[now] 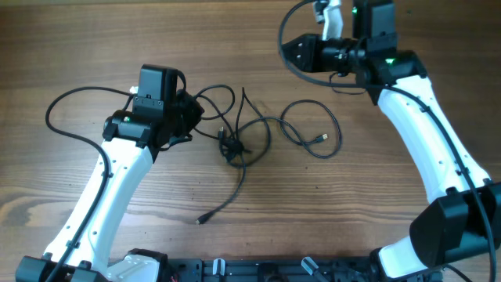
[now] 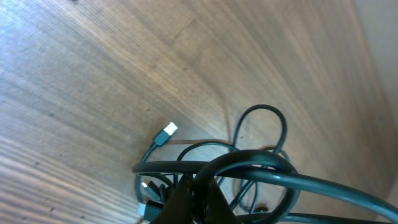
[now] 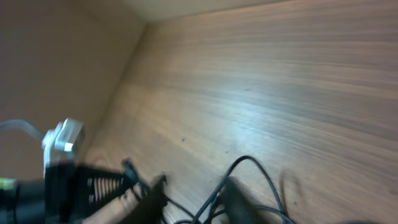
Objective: Untangle cables
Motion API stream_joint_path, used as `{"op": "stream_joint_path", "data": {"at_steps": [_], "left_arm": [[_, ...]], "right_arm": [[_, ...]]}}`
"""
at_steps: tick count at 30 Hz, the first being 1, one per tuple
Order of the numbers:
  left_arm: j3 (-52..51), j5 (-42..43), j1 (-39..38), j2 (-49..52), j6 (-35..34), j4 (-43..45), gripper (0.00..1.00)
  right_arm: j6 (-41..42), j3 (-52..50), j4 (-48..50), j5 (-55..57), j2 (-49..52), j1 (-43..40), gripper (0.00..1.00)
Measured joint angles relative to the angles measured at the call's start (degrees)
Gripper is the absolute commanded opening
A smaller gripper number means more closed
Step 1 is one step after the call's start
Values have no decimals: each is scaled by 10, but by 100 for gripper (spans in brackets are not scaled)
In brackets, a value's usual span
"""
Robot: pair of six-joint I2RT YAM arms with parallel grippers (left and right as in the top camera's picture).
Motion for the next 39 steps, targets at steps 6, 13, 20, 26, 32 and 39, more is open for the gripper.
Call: {"op": "stream_joint_path", "data": {"at_steps": [6,13,20,26,32,39], "left_arm": [[0,33,0,0,9,25,4],[0,109,0,0,64,36,4],[0,194,0,0,129,49,4],[0,204,0,0,141,49,4],[0,200,0,0,142,49,4],[0,164,0,0,111,49,4]], "right_arm": [[-59,0,-1,-33,0,59,69],[-255,0,-64,-57,4,83,79],[-342,0,-68,-62,20,88,73],[-212,0,-6,-62,21,91,66],[-83,0,43,-62,14,91,65],[57,1,-3,-62,-5,104,53]]}}
